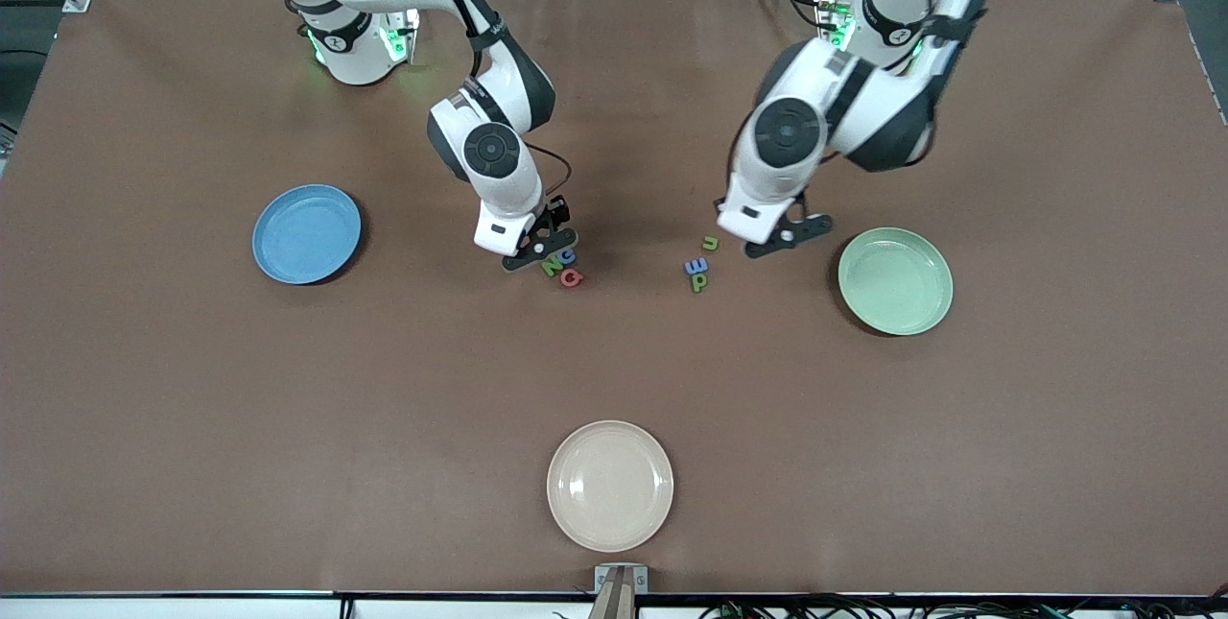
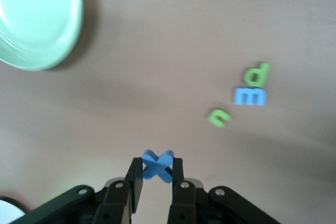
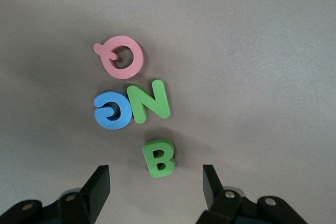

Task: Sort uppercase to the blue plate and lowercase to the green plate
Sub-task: 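Grasp the blue x with the left gripper while the right gripper grasps the B, then drop the x on the green plate while the right gripper carries B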

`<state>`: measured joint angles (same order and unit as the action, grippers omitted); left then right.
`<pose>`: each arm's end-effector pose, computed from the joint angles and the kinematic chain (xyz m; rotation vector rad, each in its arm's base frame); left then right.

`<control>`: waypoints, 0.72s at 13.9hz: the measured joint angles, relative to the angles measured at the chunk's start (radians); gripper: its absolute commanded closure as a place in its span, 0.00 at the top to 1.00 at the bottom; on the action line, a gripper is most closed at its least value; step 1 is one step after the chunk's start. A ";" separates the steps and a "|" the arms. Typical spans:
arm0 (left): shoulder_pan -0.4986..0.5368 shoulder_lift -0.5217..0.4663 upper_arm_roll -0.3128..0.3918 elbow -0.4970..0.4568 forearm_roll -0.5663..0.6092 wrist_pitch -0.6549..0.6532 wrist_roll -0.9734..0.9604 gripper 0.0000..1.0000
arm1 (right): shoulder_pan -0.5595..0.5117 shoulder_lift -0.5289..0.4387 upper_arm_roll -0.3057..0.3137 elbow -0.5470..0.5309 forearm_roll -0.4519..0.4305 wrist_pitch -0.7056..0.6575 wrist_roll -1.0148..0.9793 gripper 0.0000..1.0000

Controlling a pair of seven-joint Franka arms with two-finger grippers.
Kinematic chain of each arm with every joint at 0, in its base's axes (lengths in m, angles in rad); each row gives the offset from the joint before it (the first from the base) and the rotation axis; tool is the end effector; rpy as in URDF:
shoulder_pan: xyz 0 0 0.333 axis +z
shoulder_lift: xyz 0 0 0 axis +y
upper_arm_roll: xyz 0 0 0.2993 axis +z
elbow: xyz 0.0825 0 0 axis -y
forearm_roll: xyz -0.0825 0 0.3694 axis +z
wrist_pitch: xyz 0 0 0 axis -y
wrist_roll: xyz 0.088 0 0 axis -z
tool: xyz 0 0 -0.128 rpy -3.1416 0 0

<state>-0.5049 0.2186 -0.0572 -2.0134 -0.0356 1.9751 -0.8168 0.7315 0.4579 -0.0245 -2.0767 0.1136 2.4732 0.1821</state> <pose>0.4558 -0.2902 0.2997 -2.9651 -0.4068 0.3394 0.4289 0.3676 0.1756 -3.0405 -0.6731 0.1235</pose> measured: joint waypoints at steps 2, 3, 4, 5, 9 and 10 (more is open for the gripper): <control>0.075 -0.042 0.002 -0.070 0.017 0.002 0.138 0.06 | 0.001 0.004 0.000 -0.001 0.000 0.009 0.000 0.79; 0.112 -0.058 0.003 -0.105 0.029 0.011 0.200 0.06 | 0.002 0.012 0.000 -0.001 0.000 0.023 0.000 0.79; 0.145 -0.069 0.003 -0.140 0.039 0.034 0.257 0.06 | 0.003 0.022 0.000 -0.001 -0.001 0.036 0.000 0.79; 0.174 -0.078 0.003 -0.173 0.049 0.068 0.306 0.06 | 0.005 0.033 0.000 -0.001 -0.003 0.047 0.000 0.79; 0.258 -0.084 0.004 -0.305 0.066 0.276 0.449 0.06 | 0.012 0.052 0.000 -0.001 -0.009 0.064 0.000 0.67; 0.276 -0.081 0.003 -0.332 0.075 0.319 0.481 0.06 | 0.013 0.052 0.000 0.000 -0.012 0.064 0.000 0.60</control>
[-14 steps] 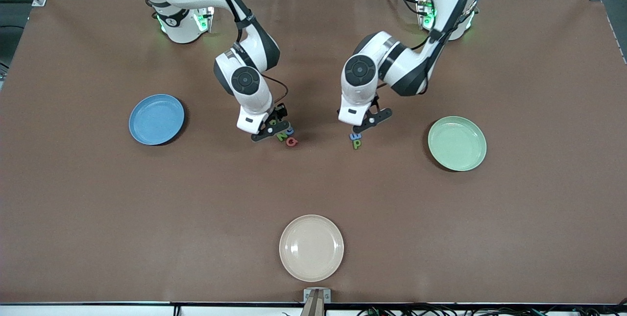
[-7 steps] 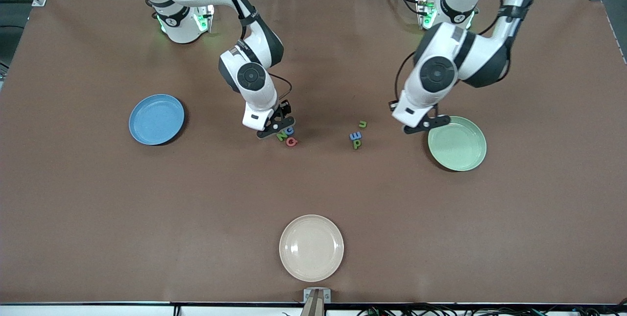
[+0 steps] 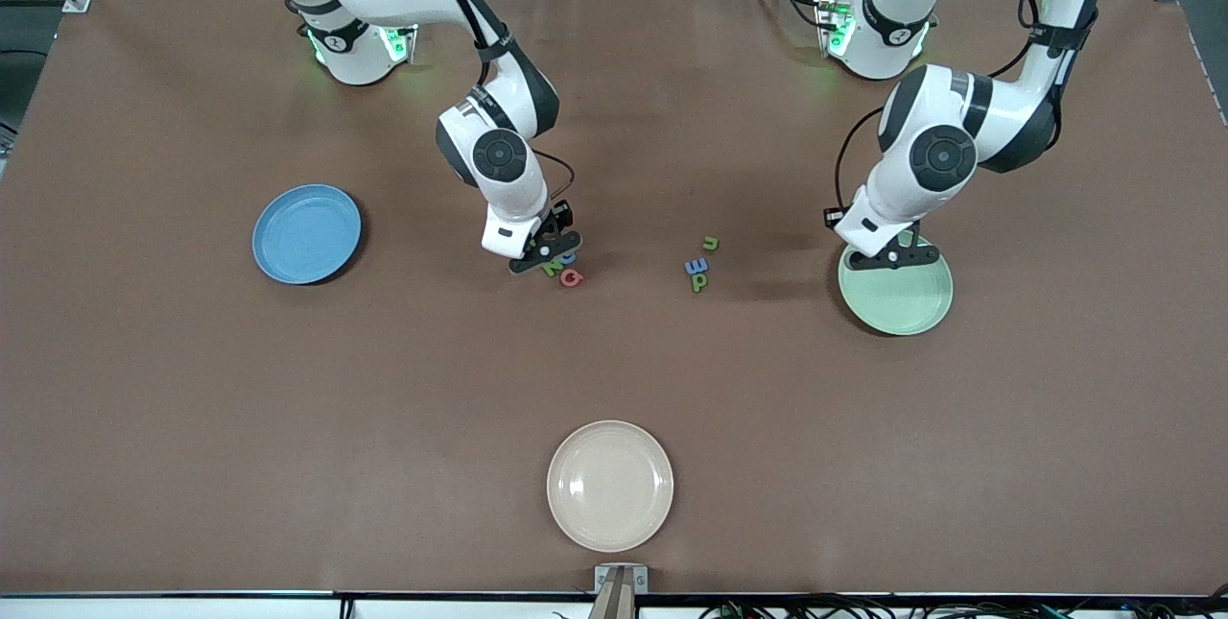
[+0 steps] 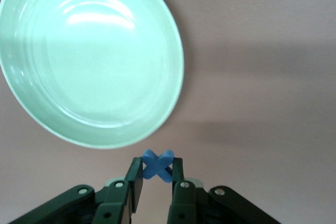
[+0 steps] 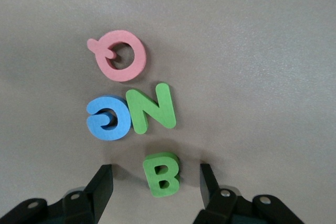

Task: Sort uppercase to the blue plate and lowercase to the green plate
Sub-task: 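Drop the x on the green plate while the right gripper carries B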

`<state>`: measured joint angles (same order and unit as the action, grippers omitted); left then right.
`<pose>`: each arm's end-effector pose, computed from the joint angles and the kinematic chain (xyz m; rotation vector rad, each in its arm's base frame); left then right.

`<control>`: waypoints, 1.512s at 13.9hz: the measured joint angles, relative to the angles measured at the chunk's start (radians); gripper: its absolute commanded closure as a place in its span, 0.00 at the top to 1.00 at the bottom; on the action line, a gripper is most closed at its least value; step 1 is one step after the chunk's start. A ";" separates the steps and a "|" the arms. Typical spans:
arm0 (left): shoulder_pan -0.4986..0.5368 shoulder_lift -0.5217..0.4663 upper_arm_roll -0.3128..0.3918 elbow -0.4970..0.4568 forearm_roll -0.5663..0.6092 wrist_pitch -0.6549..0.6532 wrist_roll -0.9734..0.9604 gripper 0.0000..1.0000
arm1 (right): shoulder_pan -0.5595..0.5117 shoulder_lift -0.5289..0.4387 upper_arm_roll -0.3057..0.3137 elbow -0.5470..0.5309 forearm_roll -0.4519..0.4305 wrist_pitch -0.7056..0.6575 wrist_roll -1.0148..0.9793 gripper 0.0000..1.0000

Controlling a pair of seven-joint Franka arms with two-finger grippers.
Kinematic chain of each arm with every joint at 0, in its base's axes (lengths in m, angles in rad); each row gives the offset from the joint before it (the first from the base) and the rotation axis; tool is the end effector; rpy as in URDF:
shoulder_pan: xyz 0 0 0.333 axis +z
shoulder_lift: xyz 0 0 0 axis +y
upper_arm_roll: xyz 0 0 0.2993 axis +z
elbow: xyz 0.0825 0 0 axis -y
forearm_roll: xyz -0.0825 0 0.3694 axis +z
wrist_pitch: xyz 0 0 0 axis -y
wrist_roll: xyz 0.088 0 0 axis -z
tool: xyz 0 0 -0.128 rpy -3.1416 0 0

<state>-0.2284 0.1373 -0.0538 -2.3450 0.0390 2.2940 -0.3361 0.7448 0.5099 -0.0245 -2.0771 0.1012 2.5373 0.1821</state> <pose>0.4581 -0.1318 0.2346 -3.0543 -0.0384 0.2653 0.4244 0.3719 0.1512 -3.0415 -0.7062 0.0985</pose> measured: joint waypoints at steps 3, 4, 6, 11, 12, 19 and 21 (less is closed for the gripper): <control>0.063 0.024 0.000 -0.049 0.036 0.104 0.083 0.06 | 0.002 -0.001 -0.001 0.000 -0.014 -0.001 0.000 0.39; 0.079 0.040 0.000 -0.054 0.041 0.135 0.106 0.06 | 0.002 -0.003 -0.004 0.000 -0.033 -0.005 0.001 0.25; 0.102 0.079 0.000 -0.055 0.049 0.193 0.144 0.06 | 0.002 -0.007 -0.008 0.001 -0.046 -0.007 0.001 0.00; 0.135 0.141 0.000 -0.056 0.102 0.248 0.159 0.19 | -0.011 -0.010 -0.028 0.011 -0.051 -0.063 -0.027 0.00; 0.135 0.143 0.000 -0.058 0.104 0.249 0.159 0.45 | -0.030 -0.018 -0.048 0.024 -0.055 -0.120 -0.083 0.00; 0.131 0.114 -0.031 -0.051 0.105 0.255 0.157 0.99 | -0.330 -0.171 -0.118 0.092 -0.074 -0.477 -0.620 0.00; 0.128 0.087 -0.092 -0.040 0.105 0.240 0.106 0.99 | -0.398 -0.183 -0.119 0.078 -0.112 -0.523 -0.657 0.01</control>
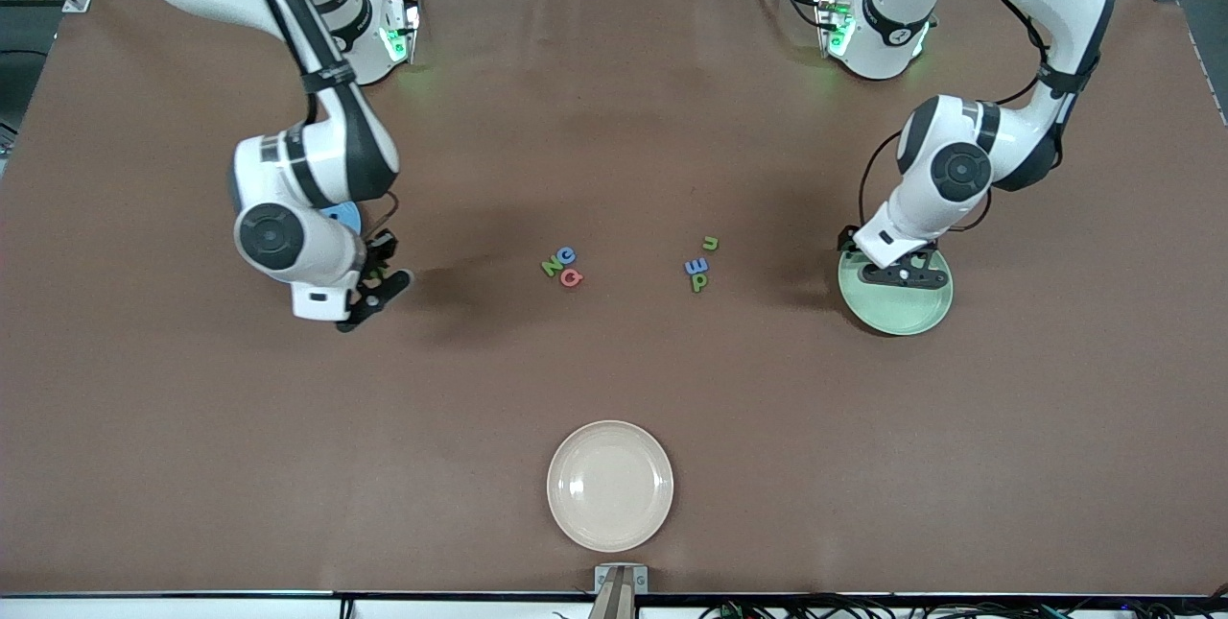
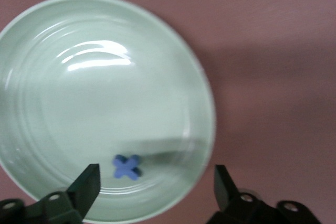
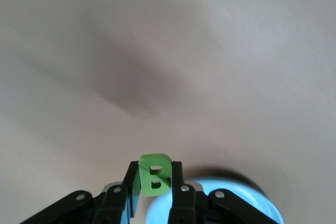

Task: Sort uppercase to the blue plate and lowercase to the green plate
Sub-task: 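Drop the x on the green plate while the right gripper carries B, then release the B on the blue plate, then reach both grippers to letters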

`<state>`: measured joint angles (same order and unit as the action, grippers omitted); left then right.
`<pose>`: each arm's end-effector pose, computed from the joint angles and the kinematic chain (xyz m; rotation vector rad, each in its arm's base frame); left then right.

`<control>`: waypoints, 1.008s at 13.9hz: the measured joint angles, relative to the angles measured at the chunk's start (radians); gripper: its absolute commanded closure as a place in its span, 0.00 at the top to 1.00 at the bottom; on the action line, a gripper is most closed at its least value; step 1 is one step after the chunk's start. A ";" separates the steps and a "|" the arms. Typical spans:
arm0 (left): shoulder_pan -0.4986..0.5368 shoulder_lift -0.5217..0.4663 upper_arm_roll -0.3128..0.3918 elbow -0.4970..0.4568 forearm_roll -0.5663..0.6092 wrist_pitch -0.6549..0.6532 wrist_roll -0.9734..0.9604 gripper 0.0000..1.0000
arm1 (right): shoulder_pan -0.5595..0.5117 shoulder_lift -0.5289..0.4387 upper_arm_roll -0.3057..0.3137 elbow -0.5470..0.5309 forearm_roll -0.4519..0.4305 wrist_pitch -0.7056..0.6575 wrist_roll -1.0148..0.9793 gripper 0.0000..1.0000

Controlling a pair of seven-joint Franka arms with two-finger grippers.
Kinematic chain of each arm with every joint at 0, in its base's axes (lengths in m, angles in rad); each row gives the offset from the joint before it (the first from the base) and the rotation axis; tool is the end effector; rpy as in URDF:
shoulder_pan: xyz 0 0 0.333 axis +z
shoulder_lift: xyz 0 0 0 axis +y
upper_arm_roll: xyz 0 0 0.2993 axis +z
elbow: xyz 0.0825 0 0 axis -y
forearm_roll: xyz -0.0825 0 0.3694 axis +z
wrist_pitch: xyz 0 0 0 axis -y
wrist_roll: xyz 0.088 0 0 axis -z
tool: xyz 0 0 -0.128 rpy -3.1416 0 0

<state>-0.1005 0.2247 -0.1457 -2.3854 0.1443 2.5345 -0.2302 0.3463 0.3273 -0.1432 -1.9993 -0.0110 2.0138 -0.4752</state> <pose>0.4687 -0.1204 0.1967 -3.0723 0.2078 0.0901 0.5333 0.1092 0.2495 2.9104 1.0375 -0.4896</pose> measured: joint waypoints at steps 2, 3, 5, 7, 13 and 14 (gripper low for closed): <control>-0.004 -0.017 -0.073 0.030 0.000 -0.040 -0.083 0.99 | -0.064 -0.006 -0.001 -0.028 -0.053 -0.026 -0.003 0.05; -0.007 -0.019 -0.107 0.051 0.000 -0.058 -0.121 0.99 | -0.099 -0.008 -0.002 -0.045 -0.064 -0.027 -0.005 0.28; -0.011 -0.014 -0.174 0.095 0.000 -0.081 -0.192 0.99 | -0.164 -0.008 -0.002 -0.076 -0.072 -0.026 -0.010 0.99; -0.019 0.015 -0.232 0.140 0.000 -0.086 -0.272 0.99 | -0.206 -0.008 -0.003 -0.098 -0.072 -0.027 -0.011 1.00; -0.154 0.176 -0.264 0.244 0.000 -0.084 -0.458 0.99 | -0.221 -0.053 0.015 -0.104 -0.072 -0.098 0.117 1.00; -0.160 0.189 -0.264 0.250 0.000 -0.084 -0.459 0.99 | -0.206 -0.062 0.025 -0.103 -0.071 -0.111 0.180 1.00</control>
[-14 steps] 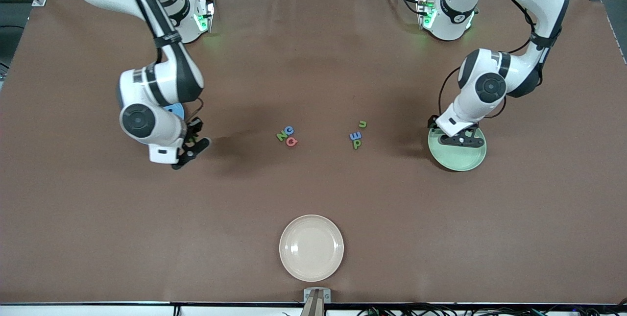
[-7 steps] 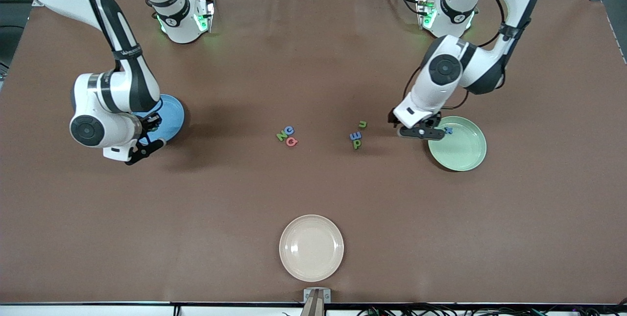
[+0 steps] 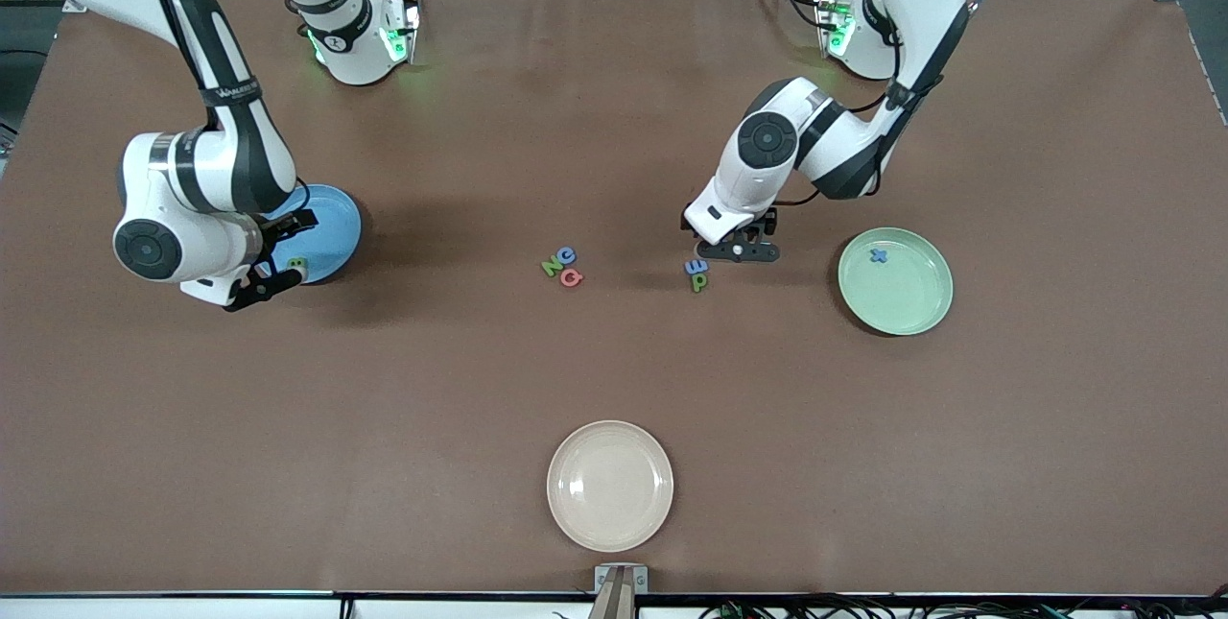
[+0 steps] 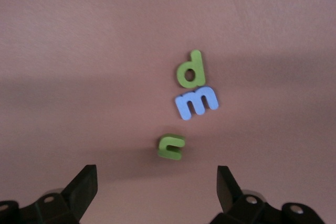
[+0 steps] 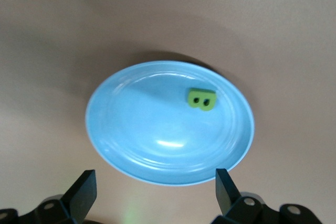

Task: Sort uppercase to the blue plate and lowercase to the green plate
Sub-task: 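Release the B on the blue plate, then reach both grippers to letters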

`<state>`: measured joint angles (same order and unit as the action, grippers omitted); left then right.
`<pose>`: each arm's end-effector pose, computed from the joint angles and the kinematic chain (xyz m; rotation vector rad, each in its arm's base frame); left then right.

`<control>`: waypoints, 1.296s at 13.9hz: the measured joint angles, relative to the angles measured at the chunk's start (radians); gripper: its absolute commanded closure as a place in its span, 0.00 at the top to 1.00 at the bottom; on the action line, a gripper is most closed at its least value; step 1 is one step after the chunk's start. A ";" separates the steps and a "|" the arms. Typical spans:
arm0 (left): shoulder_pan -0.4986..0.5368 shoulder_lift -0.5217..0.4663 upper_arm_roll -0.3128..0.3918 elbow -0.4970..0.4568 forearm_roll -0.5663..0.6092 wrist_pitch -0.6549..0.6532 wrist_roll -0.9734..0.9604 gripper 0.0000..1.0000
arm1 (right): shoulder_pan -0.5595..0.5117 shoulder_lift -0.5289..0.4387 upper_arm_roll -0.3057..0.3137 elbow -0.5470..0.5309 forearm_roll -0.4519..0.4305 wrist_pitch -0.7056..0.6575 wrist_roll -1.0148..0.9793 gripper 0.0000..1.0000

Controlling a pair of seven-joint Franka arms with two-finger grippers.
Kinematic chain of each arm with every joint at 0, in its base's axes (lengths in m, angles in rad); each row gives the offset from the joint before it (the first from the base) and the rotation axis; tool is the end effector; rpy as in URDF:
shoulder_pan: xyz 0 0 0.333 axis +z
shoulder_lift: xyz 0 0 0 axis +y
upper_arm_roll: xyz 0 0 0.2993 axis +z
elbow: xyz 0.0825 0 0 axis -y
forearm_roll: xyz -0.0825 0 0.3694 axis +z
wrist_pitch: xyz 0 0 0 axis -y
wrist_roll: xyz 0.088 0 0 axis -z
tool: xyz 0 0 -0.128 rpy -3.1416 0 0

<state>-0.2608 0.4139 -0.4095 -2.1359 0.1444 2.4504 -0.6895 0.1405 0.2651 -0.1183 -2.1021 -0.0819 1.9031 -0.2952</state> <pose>0.4294 -0.3443 0.1956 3.1159 -0.1077 -0.1420 0.4972 0.0027 0.2414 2.9700 0.5392 -0.7260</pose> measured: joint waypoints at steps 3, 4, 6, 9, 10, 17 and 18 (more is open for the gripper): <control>-0.004 0.028 0.000 0.004 0.017 0.027 0.000 0.98 | 0.088 -0.010 0.015 0.021 0.051 -0.035 0.233 1.00; -0.005 0.037 0.000 0.005 0.037 0.037 0.000 0.96 | 0.122 -0.010 0.017 0.032 0.071 -0.037 0.318 1.00; -0.007 0.056 0.000 0.010 0.064 0.049 0.000 0.81 | 0.193 -0.010 0.020 0.061 0.090 -0.038 0.512 1.00; -0.009 0.090 0.000 0.023 0.069 0.056 -0.006 0.59 | 0.289 -0.001 0.022 0.126 0.180 -0.032 0.723 1.00; -0.009 0.096 0.000 0.027 0.070 0.058 -0.012 0.59 | 0.305 0.013 0.022 0.158 0.214 -0.031 0.744 1.00; -0.014 0.113 0.000 0.034 0.070 0.059 -0.022 0.49 | 0.400 0.142 0.022 0.335 0.282 0.045 0.833 1.00; -0.018 0.116 0.000 0.035 0.070 0.059 -0.022 0.44 | 0.409 0.150 0.022 0.343 0.281 0.051 0.841 1.00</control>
<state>-0.2786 0.5302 -0.4095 -2.1010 0.2144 2.5092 -0.7117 0.5500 0.4155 -0.0965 -1.7593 0.1993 1.9539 0.5458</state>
